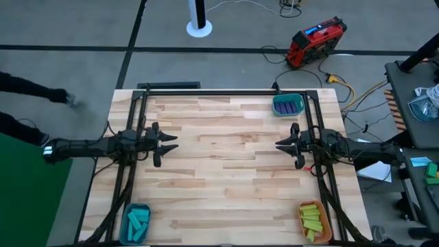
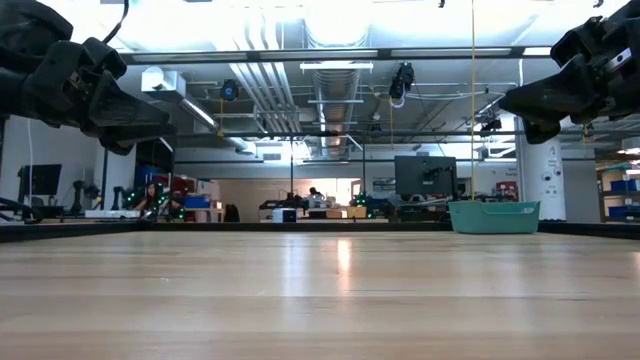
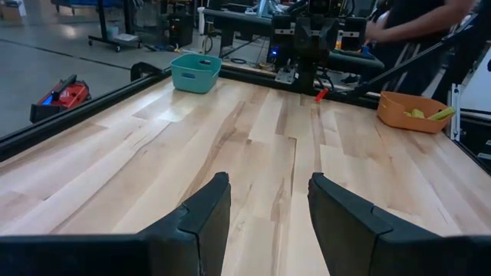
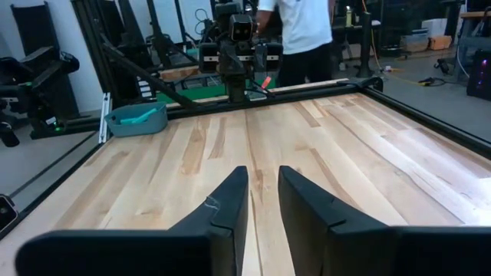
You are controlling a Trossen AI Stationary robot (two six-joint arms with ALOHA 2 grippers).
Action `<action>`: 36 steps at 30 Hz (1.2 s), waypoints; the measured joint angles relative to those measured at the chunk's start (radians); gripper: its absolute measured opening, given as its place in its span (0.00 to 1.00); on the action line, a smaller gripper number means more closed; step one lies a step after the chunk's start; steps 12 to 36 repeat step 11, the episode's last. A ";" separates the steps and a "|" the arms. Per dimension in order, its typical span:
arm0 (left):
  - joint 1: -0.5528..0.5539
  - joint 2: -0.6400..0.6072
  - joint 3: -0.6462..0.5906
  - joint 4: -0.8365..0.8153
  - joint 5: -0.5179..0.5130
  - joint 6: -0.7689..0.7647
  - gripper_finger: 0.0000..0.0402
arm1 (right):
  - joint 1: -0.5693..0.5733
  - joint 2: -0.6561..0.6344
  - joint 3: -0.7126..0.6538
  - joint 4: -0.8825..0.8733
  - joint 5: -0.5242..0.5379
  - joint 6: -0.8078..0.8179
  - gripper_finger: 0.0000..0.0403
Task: Sort blocks
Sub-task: Return to Home Position
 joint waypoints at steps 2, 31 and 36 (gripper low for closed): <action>0.000 0.000 0.000 0.000 0.000 0.000 0.38 | 0.000 0.000 0.000 0.000 0.000 0.000 0.15; 0.000 0.000 0.000 0.000 0.000 0.000 0.38 | 0.000 0.000 0.000 0.000 0.000 0.000 0.16; 0.000 0.000 0.000 0.000 0.000 0.000 0.38 | 0.000 0.000 0.000 0.000 0.000 0.000 0.16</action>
